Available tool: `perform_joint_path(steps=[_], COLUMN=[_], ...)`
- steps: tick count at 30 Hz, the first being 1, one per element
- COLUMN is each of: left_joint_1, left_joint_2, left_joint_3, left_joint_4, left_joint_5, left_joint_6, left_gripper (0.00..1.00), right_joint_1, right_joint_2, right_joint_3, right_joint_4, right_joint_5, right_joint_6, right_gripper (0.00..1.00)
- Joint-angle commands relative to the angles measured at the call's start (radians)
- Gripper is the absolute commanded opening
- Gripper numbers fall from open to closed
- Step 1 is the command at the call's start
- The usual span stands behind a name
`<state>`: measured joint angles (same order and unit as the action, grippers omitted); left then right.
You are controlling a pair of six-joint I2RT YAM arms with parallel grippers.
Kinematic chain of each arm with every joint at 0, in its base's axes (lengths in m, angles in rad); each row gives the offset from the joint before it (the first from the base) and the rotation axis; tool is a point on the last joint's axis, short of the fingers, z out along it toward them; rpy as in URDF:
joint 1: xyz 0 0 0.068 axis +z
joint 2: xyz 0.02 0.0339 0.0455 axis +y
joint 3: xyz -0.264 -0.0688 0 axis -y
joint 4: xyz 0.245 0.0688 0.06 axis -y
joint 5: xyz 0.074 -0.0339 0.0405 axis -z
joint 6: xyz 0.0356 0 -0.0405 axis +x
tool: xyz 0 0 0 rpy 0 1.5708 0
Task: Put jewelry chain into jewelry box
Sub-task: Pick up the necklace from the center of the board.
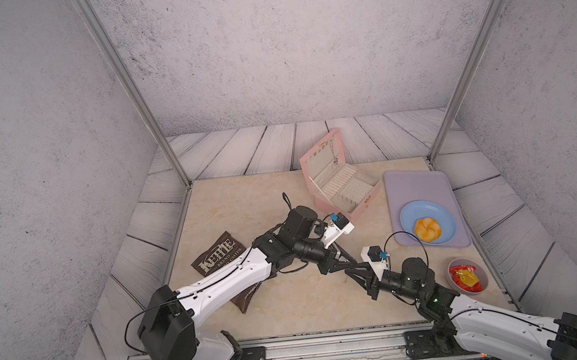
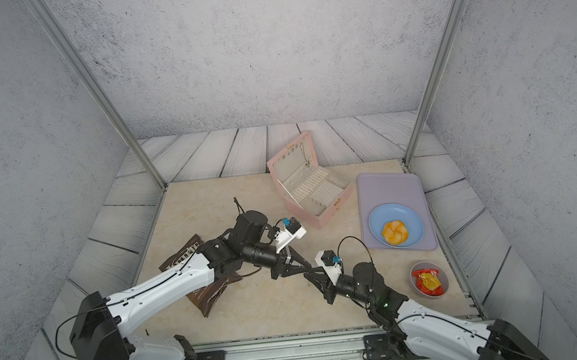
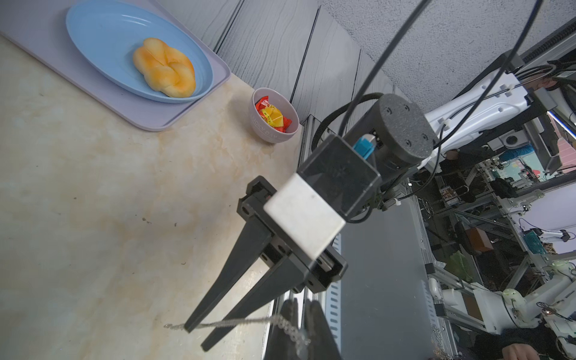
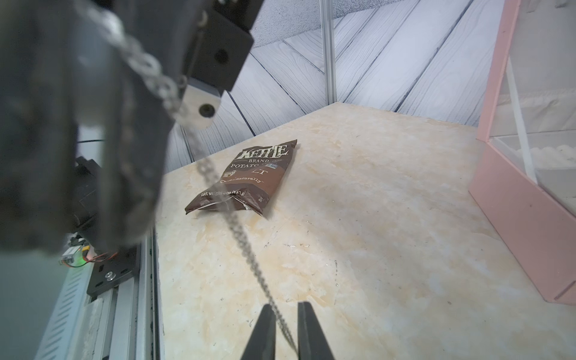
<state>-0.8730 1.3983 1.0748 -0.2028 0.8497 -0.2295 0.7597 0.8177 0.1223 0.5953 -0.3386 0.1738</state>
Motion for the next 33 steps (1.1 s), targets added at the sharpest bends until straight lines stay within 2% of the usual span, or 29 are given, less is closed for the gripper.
perform_joint_path(steps=[1, 6, 12, 18, 25, 33], left_joint_1=[-0.006, -0.006, -0.006, -0.004, -0.004, -0.004], left_joint_2=[-0.049, -0.068, -0.086, -0.106, -0.11, -0.032], left_joint_3=[0.012, -0.008, -0.06, -0.117, -0.138, -0.221], left_joint_4=[0.003, 0.005, 0.034, 0.088, 0.102, 0.214], left_joint_5=[-0.016, -0.019, -0.036, -0.052, -0.06, -0.104], left_joint_6=[0.005, -0.003, -0.023, -0.042, -0.036, -0.053], left_gripper=[0.0, 0.0, 0.0, 0.0, 0.0, 0.0], right_joint_1=[-0.001, 0.0, 0.0, 0.0, -0.001, 0.0], right_joint_2=[-0.027, -0.076, -0.169, -0.248, -0.271, -0.269], right_joint_3=[0.02, 0.025, 0.031, 0.05, 0.061, 0.101], right_joint_4=[-0.018, -0.059, -0.116, -0.192, -0.203, -0.226], right_joint_5=[0.045, 0.091, 0.146, 0.205, 0.252, 0.284], right_joint_6=[-0.006, -0.01, -0.01, -0.017, 0.001, -0.027], right_gripper=[0.13, 0.05, 0.0, 0.0, 0.0, 0.0])
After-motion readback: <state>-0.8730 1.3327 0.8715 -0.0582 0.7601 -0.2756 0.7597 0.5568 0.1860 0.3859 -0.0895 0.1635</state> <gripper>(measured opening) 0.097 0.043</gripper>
